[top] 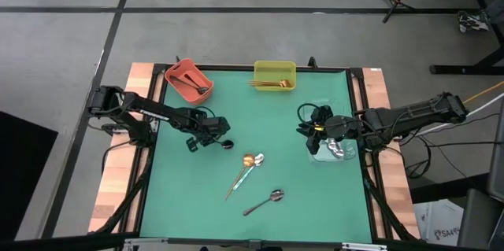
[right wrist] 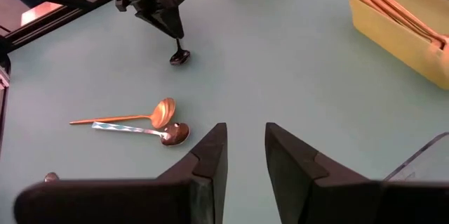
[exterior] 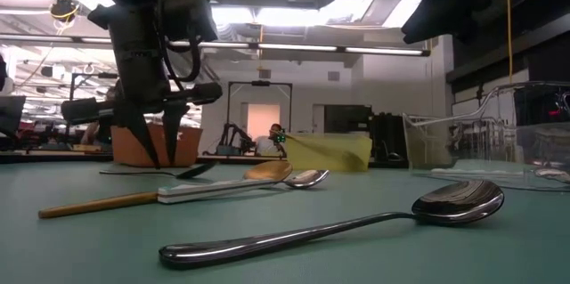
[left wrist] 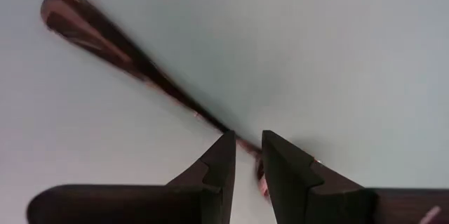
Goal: Sort silverware by color (type)
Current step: Put the black spoon into the orange bin
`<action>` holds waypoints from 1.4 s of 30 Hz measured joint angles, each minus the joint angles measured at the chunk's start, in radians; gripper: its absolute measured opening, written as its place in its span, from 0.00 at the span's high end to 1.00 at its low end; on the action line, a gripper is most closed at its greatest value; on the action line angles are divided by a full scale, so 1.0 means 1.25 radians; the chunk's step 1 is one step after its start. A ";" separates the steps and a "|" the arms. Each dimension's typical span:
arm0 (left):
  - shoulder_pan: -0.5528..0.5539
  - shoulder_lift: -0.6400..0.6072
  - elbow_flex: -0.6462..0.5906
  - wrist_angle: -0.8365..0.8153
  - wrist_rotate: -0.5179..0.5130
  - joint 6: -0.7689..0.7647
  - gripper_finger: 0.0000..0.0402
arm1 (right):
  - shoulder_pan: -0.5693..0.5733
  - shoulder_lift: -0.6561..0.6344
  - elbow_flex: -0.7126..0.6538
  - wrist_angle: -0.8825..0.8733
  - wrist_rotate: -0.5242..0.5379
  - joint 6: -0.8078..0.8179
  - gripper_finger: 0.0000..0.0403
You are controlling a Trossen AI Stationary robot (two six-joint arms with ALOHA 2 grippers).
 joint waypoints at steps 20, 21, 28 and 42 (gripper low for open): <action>0.004 0.000 0.000 -0.005 0.028 -0.017 0.84 | 0.000 0.000 0.000 0.000 0.000 0.000 0.78; 0.004 0.000 0.000 -0.006 0.028 -0.018 0.84 | 0.000 0.000 0.000 0.000 0.000 0.000 0.78; 0.004 0.000 0.000 -0.006 0.026 -0.018 0.84 | 0.000 0.000 0.000 0.000 0.000 0.000 0.78; 0.004 0.055 0.001 0.032 0.020 -0.051 0.84 | 0.000 0.000 0.000 0.002 0.000 0.000 0.78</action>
